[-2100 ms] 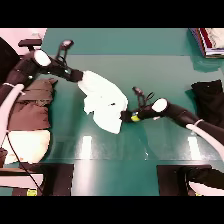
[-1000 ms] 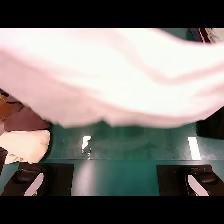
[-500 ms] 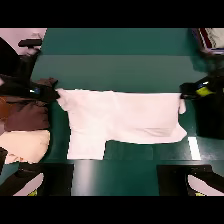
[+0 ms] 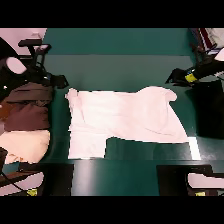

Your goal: Fold the shirts.

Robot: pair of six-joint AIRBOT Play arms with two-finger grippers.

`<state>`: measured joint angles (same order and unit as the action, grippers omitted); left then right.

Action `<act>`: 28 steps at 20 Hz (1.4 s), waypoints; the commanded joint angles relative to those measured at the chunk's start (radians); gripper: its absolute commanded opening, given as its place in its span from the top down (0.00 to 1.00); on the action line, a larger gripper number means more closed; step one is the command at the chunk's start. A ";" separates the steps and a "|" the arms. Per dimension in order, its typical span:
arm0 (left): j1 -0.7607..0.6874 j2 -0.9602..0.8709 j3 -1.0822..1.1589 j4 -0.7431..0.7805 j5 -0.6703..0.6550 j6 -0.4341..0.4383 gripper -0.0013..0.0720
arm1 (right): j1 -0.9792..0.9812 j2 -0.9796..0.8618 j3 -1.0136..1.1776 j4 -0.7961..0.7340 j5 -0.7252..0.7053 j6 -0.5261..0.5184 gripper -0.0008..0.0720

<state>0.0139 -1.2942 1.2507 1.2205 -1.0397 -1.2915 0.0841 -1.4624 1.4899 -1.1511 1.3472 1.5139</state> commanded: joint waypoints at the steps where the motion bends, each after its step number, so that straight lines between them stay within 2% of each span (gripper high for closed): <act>1: 0.094 0.042 0.014 -0.053 -0.194 -0.020 0.18 | -0.062 0.078 -0.037 0.060 0.048 -0.058 0.30; 4: 0.117 0.167 -0.220 -0.090 -0.216 -0.019 0.18 | -0.087 0.215 -0.204 0.061 0.040 -0.068 0.30; 8: 0.117 0.345 -0.606 -0.220 -0.140 0.019 0.18 | -0.084 0.347 -0.361 0.061 -0.013 -0.069 0.30; 11: 0.117 0.375 -0.765 -0.278 -0.063 0.103 0.18 | -0.079 0.386 -0.405 0.064 -0.012 -0.069 0.30; 17: 0.116 0.372 -0.807 -0.359 0.061 0.144 0.18 | -0.079 0.404 -0.423 0.112 -0.012 -0.069 0.30; 20: 0.024 0.367 -0.806 -0.352 0.100 0.147 0.18 | -0.079 0.405 -0.424 0.112 -0.013 -0.069 0.30; 21: -0.009 0.368 -0.806 -0.327 0.134 0.132 0.18 | -0.079 0.405 -0.423 0.112 -0.008 -0.069 0.30; 22: -0.021 0.368 -0.806 -0.311 0.151 0.080 0.18 | -0.079 0.405 -0.424 0.112 -0.002 -0.069 0.30; 23: -0.021 0.368 -0.806 -0.312 0.153 0.035 0.35 | -0.079 0.405 -0.423 0.112 0.002 -0.069 0.30; 26: -0.021 0.369 -0.769 -0.302 0.068 0.035 0.93 | -0.082 0.405 -0.423 0.109 0.005 -0.069 0.30; 28: -0.021 0.382 -0.685 -0.280 -0.028 0.031 0.94 | -0.112 0.405 -0.423 0.109 0.026 -0.069 0.30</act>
<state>0.0006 -0.9226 0.4957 0.9157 -0.9699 -1.2385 -0.0059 -1.0584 1.0668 -1.0412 1.3521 1.4448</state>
